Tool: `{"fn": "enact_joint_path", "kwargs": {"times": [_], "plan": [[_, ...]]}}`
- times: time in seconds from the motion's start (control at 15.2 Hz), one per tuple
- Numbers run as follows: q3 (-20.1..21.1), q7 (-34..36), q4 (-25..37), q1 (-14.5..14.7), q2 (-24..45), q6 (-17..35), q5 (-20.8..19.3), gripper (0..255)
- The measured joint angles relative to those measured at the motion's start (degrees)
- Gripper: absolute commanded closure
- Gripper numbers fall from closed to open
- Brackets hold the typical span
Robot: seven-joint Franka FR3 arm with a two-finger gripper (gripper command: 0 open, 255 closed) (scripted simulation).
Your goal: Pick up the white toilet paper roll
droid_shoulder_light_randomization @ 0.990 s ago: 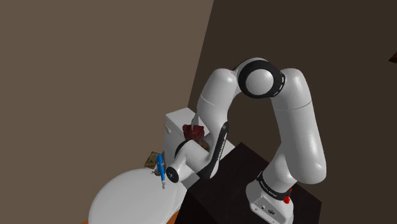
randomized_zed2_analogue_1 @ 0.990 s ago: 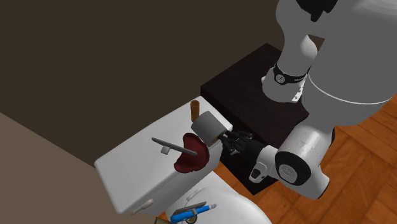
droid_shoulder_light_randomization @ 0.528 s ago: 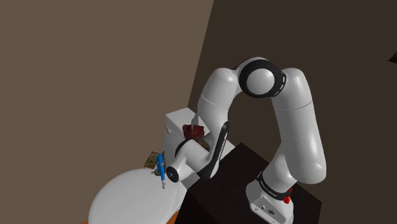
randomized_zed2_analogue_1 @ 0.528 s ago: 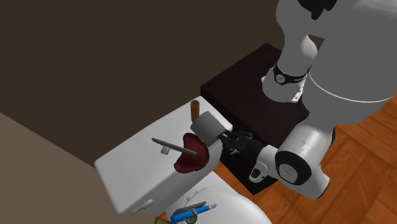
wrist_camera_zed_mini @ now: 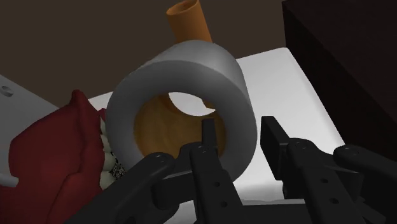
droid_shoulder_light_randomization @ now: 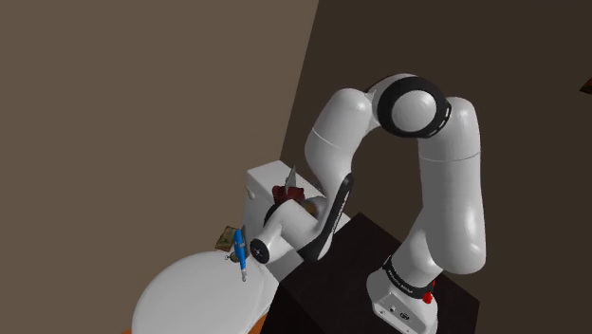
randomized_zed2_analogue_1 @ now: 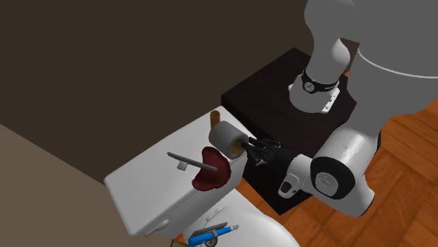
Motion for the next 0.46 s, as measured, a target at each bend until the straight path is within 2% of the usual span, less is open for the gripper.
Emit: {"fn": "enact_joint_path", "kwargs": {"times": [0.46], "plan": [[1.38,-3.4,-3.01,-0.64,-6.58,-0.92,2.09,255]]}}
